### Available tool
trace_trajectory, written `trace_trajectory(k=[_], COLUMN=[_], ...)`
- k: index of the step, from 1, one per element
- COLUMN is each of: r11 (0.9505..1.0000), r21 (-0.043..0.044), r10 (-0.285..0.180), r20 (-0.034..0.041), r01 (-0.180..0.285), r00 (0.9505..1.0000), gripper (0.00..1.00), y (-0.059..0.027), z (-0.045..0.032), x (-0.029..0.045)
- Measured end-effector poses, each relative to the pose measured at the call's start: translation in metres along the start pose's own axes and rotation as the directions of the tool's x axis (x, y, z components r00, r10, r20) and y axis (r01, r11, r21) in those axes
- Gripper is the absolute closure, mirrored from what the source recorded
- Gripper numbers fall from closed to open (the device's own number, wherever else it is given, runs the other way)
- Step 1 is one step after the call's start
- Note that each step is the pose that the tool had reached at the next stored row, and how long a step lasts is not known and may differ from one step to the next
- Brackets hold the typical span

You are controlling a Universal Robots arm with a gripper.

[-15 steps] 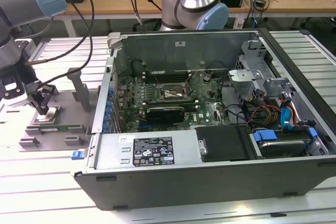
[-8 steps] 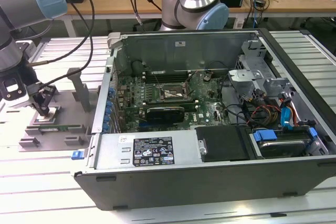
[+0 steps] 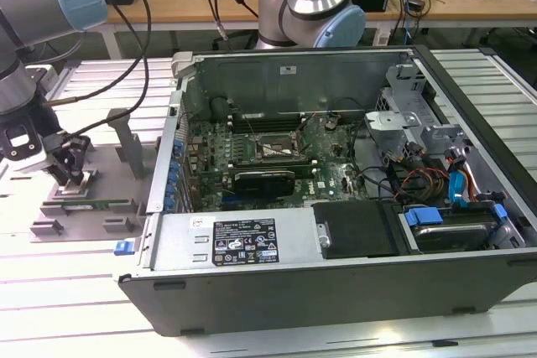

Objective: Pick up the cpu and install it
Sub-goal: 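Pick up the cpu and move it towards the insertion slot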

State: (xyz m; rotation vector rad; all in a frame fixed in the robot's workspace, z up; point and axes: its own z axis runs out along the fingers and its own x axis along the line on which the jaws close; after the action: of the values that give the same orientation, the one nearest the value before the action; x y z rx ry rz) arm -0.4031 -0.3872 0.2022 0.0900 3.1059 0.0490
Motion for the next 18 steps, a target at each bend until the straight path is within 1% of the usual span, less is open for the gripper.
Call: trace_trajectory(k=[1,3,6,9,12,14,18], r11=[1.0000,1.0000,1.0000,1.0000,0.9994,0.9987,0.9985], r21=[0.0008,0.0020,0.0037,0.0046,0.0036,0.0031,0.0030], r10=[0.000,0.000,0.000,-0.007,-0.036,-0.051,-0.054], r20=[0.0000,0.0001,0.0002,0.0000,-0.0005,-0.0006,-0.0007], r01=[0.000,0.000,0.000,0.007,0.036,0.051,0.054], r00=[1.0000,1.0000,1.0000,1.0000,0.9994,0.9987,0.9985], gripper=[0.58,0.58,0.40,0.40,0.40,0.40,0.40], y=[0.0000,0.0000,0.0000,0.0000,0.0003,0.0019,0.0037], z=[0.0000,0.0000,0.0000,0.0001,0.0019,0.0038,0.0075], x=[0.0000,0.0000,0.0000,0.0000,0.0001,0.0002,0.0011])
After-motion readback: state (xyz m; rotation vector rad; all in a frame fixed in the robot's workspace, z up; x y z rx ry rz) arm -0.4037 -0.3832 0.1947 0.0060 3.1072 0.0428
